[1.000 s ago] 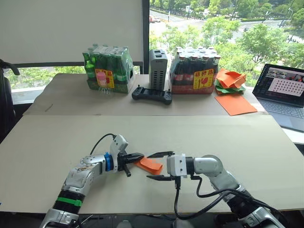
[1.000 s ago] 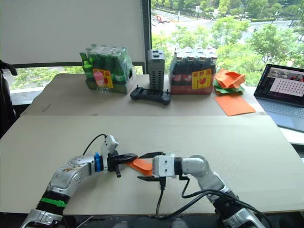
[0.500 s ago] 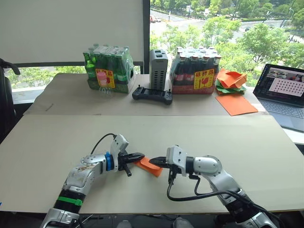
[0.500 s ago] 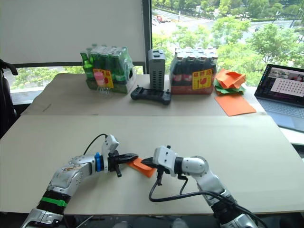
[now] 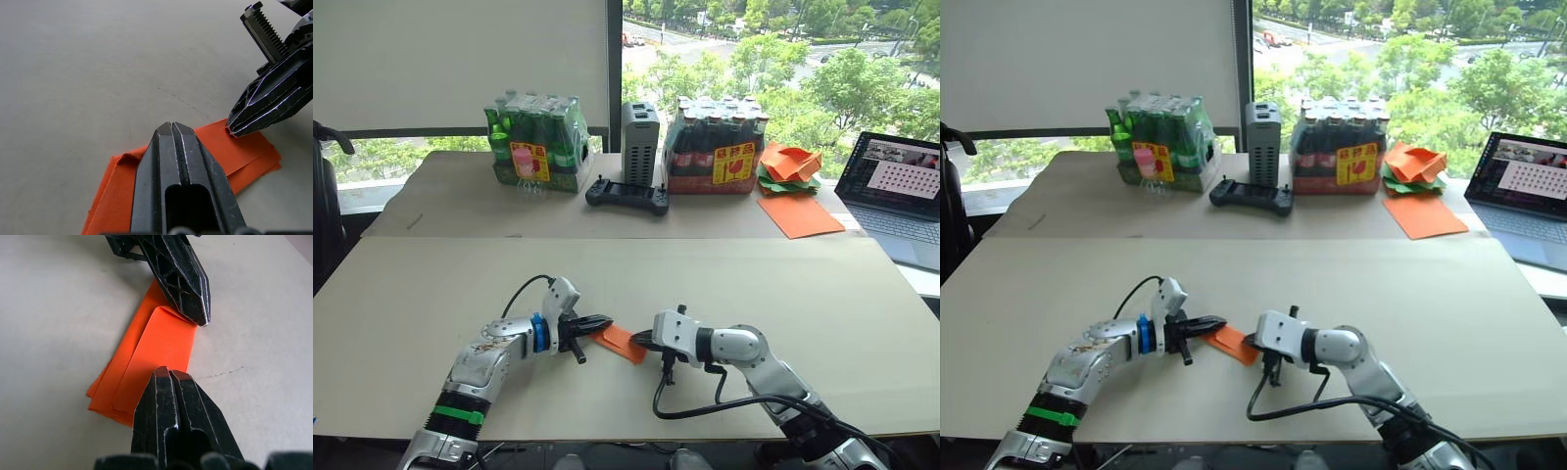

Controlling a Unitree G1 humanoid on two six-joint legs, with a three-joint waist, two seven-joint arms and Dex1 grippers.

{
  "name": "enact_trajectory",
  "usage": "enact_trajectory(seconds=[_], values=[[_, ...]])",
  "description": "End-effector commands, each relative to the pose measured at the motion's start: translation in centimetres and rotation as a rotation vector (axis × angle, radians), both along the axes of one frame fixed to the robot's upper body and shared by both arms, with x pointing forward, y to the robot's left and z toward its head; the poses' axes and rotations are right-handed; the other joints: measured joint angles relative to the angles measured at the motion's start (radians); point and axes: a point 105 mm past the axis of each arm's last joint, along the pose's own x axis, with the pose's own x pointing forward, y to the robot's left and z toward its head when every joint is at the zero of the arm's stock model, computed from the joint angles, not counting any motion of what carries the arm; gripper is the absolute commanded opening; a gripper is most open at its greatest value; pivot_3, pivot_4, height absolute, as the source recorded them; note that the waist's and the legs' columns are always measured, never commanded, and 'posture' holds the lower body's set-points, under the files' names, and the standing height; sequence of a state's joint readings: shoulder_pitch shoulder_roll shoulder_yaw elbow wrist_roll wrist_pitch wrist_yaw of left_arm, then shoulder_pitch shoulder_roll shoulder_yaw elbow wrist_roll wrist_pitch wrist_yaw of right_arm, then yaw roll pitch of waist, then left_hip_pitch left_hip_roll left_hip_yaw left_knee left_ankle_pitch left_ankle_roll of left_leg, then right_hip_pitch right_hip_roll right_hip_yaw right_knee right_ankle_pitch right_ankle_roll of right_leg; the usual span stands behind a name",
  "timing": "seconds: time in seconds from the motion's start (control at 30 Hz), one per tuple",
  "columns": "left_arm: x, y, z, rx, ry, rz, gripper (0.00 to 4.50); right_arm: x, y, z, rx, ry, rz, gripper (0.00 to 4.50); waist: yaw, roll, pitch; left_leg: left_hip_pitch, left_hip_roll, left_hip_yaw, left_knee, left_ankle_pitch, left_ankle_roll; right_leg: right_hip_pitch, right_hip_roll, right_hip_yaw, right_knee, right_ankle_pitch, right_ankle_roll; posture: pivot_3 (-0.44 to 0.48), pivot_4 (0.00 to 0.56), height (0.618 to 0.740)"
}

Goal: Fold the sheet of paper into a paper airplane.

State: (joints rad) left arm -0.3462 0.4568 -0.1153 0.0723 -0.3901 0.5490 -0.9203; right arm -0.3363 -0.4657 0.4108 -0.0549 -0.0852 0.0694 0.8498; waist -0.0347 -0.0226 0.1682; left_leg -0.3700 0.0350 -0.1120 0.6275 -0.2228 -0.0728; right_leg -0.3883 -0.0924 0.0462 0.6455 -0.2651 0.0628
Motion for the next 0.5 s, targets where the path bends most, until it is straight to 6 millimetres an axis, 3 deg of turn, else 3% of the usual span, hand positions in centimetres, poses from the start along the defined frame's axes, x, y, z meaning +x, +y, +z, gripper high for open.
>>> enact_trajectory(seconds=[0.03, 0.27, 0.5], values=[[-0.8, -1.1, -0.3, -0.001, 0.022, -0.047, 0.00, -0.4, -0.7, -1.4, -0.103, -0.006, 0.015, 0.03, 0.000, 0.000, 0.000, 0.000, 0.000, 0.000, 0.000, 0.000, 0.000, 0.000, 0.000, 0.000, 0.000, 0.000, 0.000, 0.000, 0.150, 0.740], [-1.0, -1.9, -0.7, 0.010, 0.028, -0.069, 0.00, -0.2, -0.5, -1.3, -0.108, -0.003, 0.007, 0.03, 0.000, 0.000, 0.000, 0.000, 0.000, 0.000, 0.000, 0.000, 0.000, 0.000, 0.000, 0.000, 0.000, 0.000, 0.001, 0.000, 0.150, 0.740], [-0.5, -0.9, -1.7, 0.053, 0.030, -0.037, 0.00, -0.2, -0.3, -1.2, -0.105, -0.004, 0.009, 0.03, 0.000, 0.000, 0.000, 0.000, 0.000, 0.000, 0.000, 0.000, 0.000, 0.000, 0.000, 0.000, 0.000, 0.000, 0.001, 0.000, 0.150, 0.740]])
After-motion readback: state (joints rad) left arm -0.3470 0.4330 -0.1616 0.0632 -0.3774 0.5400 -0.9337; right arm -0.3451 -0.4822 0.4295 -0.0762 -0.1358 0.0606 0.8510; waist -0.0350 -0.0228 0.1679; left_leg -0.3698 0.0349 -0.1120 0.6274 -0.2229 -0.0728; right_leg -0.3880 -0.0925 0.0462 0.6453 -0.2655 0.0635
